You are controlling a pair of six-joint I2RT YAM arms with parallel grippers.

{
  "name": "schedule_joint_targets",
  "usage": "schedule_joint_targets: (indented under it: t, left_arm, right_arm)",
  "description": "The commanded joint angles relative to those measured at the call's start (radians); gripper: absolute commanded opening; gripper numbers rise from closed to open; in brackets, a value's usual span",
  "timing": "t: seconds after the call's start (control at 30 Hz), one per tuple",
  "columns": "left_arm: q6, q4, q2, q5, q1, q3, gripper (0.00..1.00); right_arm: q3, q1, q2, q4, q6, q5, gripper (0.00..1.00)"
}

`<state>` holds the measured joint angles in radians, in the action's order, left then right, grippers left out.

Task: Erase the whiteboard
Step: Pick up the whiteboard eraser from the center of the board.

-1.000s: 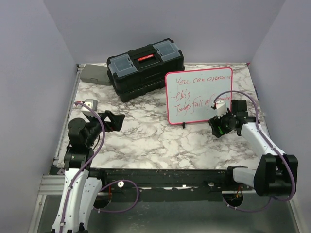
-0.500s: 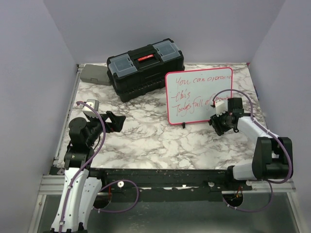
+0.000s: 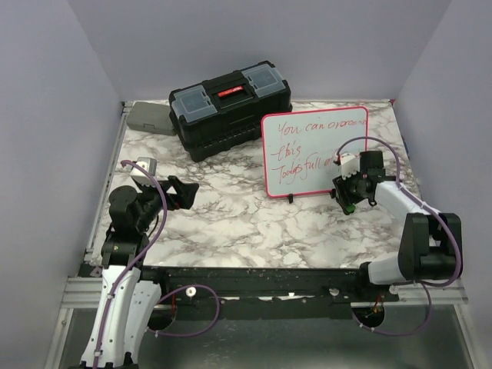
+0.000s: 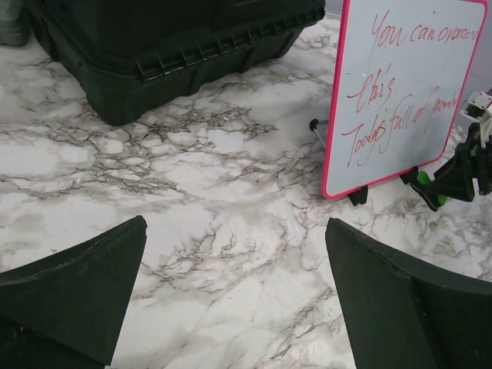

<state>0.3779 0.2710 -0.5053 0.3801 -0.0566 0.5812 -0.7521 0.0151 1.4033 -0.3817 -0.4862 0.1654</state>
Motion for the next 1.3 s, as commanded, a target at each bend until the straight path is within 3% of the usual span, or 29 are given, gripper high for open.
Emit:
schedule_joint_targets:
  t: [0.0, 0.27, 0.57, 0.7, 0.83, 1.03, 1.17, 1.27]
  left_arm:
    - [-0.010, -0.004, 0.003, 0.018, -0.003, 0.013, 0.99]
    - [-0.010, -0.005, 0.001, 0.021, -0.004, 0.013, 0.99]
    - [-0.004, -0.009, 0.002, 0.027, -0.005, 0.010, 0.99]
    - [0.056, -0.058, -0.022, 0.109, -0.005, -0.001, 0.99]
    - [0.218, -0.213, -0.077, 0.172, -0.057, -0.054, 0.99]
    - [0.264, -0.563, -0.290, -0.017, -0.374, -0.084, 0.99]
    - [0.221, -0.839, -0.538, 0.010, -0.394, -0.049, 0.98]
    - [0.204, -0.900, -0.740, 0.104, -0.390, 0.079, 0.95]
  right_arm:
    - [-0.027, 0.000, 0.060, 0.015, 0.020, -0.023, 0.49]
    - [-0.018, 0.000, 0.087, -0.003, 0.008, -0.009, 0.38]
    - [0.005, 0.000, 0.072, -0.049, -0.035, 0.013, 0.13]
    - [0.008, 0.000, 0.025, -0.130, -0.113, 0.106, 0.06]
    - [0.002, 0.000, -0.040, -0.231, -0.203, 0.246, 0.04]
    - [0.006, 0.000, -0.145, -0.258, -0.236, 0.344, 0.03]
    - [0.008, 0.002, -0.198, -0.257, -0.229, 0.371, 0.03]
    - [0.005, 0.002, -0.213, -0.259, -0.231, 0.382, 0.03]
